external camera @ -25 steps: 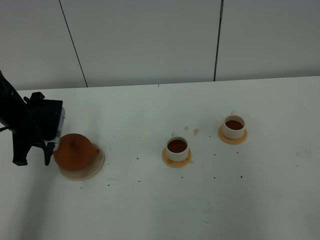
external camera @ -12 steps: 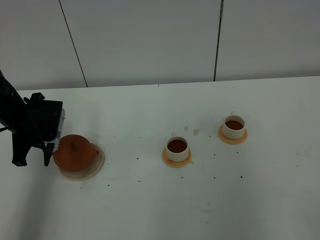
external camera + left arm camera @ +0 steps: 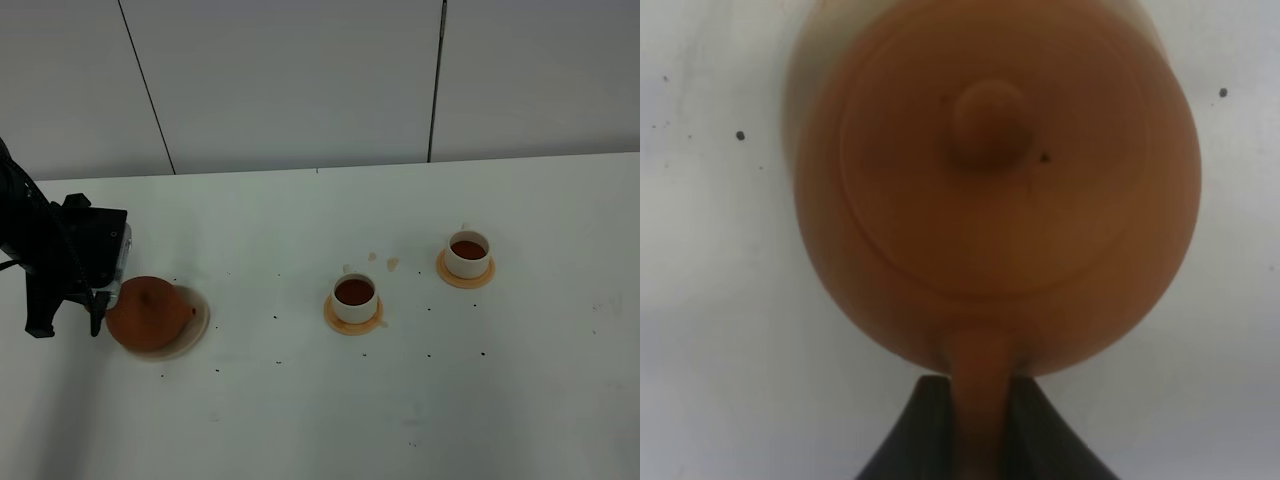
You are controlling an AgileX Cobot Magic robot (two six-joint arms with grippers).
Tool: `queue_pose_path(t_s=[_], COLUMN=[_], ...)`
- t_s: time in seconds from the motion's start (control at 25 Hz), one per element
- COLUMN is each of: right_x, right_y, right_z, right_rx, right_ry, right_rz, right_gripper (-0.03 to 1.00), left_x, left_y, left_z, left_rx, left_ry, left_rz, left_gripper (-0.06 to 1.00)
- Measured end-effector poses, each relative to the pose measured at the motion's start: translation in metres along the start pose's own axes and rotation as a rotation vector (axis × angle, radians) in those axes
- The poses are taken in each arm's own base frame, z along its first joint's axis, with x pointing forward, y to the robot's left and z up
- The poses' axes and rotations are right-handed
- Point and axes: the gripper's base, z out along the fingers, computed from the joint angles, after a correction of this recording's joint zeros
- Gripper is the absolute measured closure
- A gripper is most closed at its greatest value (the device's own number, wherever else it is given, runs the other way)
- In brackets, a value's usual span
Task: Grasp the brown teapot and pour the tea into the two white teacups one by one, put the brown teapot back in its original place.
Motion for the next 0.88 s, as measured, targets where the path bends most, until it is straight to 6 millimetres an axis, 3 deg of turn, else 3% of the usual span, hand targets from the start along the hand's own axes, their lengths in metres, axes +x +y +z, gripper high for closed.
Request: queue_pose_path(t_s=[0.88], right_x=[0.0000], right_y=[0.0000], right_z=[0.0000], right_rx=[0.000], right_ry=[0.000], right_rz=[0.000], right_gripper=[0.73], left_x=[0.0006], left_y=[0.0002], left_z=[0.0022], left_rx=[0.003], left_ry=[0.003], left_rz=[-0.012], left_gripper=[0.77])
